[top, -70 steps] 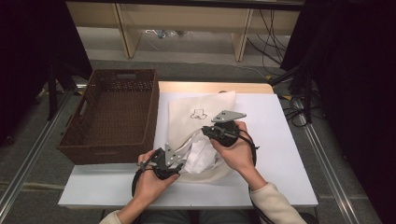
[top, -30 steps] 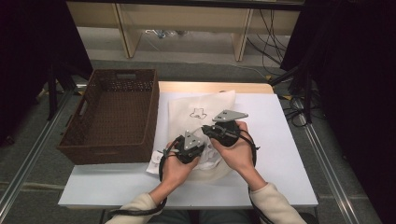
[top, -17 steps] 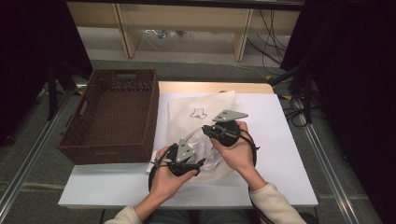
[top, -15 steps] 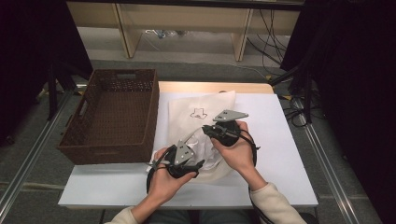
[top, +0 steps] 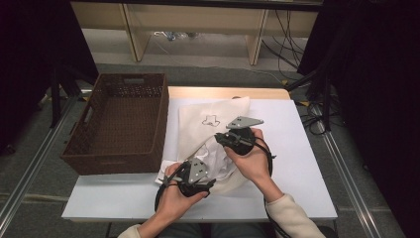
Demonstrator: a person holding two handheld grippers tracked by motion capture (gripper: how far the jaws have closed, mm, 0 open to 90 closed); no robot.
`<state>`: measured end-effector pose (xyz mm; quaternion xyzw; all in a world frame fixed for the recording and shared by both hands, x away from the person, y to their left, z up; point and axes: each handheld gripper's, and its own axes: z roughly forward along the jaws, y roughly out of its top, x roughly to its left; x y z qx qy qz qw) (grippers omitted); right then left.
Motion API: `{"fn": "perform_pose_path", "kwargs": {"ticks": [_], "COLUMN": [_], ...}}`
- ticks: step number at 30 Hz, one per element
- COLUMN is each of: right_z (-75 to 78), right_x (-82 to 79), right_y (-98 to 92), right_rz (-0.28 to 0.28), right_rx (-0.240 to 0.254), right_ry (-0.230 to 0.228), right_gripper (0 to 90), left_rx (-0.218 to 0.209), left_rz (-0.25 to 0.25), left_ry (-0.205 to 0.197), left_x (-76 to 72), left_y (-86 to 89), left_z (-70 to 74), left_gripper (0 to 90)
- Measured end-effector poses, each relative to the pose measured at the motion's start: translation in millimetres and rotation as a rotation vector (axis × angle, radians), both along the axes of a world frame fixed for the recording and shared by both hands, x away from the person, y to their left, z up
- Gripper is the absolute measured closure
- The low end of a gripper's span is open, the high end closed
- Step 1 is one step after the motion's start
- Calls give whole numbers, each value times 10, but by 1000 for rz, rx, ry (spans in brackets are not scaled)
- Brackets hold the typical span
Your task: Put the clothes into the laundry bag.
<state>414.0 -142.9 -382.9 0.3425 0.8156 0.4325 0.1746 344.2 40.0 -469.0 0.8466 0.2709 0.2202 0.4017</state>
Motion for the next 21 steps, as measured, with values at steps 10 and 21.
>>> {"fn": "perform_pose_path", "kwargs": {"ticks": [10, 21], "right_z": [-12, -2], "right_x": [2, 0], "right_y": [19, 5], "right_rz": [7, 2], "right_rx": [4, -3], "right_ry": [1, 6], "right_gripper": [886, 885], "left_rx": [57, 79], "left_rz": [-17, -21], "left_ry": [46, 60], "left_x": [101, 165], "left_y": [-142, -252], "left_z": [-155, -242], "left_gripper": [331, 441]}}
